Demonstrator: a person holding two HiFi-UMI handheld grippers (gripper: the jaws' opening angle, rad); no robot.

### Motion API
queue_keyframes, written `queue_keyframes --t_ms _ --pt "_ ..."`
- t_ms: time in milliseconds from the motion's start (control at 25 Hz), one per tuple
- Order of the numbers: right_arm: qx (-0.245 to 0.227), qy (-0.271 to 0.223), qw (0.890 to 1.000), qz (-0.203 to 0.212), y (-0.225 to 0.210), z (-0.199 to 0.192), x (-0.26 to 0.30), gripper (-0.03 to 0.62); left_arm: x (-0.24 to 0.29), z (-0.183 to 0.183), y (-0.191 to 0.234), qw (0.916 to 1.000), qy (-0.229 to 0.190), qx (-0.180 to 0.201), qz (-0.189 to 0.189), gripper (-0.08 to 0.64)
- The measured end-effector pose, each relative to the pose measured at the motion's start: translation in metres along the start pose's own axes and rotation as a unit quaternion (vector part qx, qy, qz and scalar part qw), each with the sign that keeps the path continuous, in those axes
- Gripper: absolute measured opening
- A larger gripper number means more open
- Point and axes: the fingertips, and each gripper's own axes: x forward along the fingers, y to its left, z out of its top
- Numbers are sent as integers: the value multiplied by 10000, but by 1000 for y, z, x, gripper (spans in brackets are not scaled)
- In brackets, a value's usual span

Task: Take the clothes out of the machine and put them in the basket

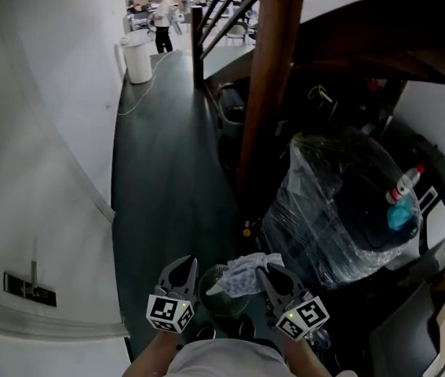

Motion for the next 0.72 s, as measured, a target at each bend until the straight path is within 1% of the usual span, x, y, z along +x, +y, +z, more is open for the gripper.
queue_keyframes --t_ms 160,320,400,480,560,640,720 --pt "72 282 9980 560 -4 -13 11 51 -3 5 -4 9982 -105 -106 579 21" --pt "173 456 9930 1072 -8 -23 13 51 -11 3 -13 9950 -68 19 992 21" --pt "252 507 9903 1268 -11 -26 12 51 -16 0 -17 9930 -18 96 1177 20" --pt "302 588 9876 1423 -12 -30 13 51 -21 -3 -19 9904 18 96 1376 20" --pt "316 686 9851 1546 -14 -32 12 51 -25 -5 -22 9885 22 18 1511 21" --pt "323 737 9834 1624 -14 -35 12 51 -27 -6 -25 9881 20 -53 1539 20" --pt "332 743 9832 1632 -13 -36 15 51 -28 -8 -23 9881 45 -36 1536 20"
